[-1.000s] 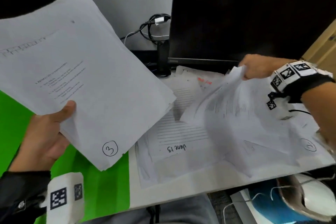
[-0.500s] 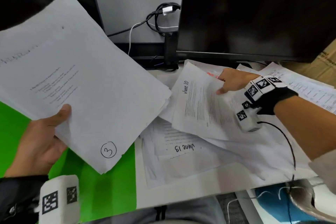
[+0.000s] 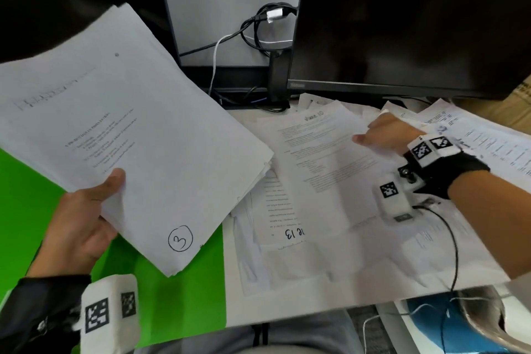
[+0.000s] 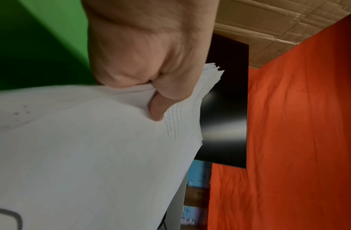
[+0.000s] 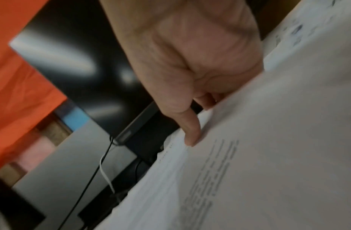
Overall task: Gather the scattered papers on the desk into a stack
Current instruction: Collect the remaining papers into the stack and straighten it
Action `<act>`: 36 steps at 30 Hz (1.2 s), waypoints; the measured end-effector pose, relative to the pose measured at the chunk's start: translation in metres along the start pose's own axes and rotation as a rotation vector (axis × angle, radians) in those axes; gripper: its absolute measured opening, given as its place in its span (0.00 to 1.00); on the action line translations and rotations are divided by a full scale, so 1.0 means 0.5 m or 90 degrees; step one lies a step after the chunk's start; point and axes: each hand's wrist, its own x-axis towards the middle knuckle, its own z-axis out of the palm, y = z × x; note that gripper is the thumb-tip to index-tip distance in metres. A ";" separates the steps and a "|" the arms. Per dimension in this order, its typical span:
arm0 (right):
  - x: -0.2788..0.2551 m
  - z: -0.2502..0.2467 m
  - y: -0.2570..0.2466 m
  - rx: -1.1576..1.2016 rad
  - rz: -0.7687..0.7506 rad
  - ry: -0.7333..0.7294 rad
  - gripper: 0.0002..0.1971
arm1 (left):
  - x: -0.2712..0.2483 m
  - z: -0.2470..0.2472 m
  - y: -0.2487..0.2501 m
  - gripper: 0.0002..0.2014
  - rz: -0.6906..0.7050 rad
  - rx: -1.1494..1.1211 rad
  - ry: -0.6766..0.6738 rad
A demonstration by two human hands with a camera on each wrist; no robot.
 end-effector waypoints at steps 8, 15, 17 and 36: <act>-0.041 0.113 -0.079 0.135 0.063 0.061 0.27 | -0.020 0.030 -0.012 0.19 -0.026 0.001 -0.028; -0.042 -0.014 0.000 0.203 -0.088 0.061 0.09 | -0.029 -0.001 0.008 0.18 -0.020 -0.008 -0.025; -0.059 -0.091 0.040 0.179 -0.131 0.036 0.08 | -0.031 -0.011 0.012 0.18 -0.020 -0.011 -0.023; -0.023 -0.052 0.071 0.424 0.003 -0.231 0.42 | -0.030 0.006 -0.015 0.22 -0.046 0.017 -0.073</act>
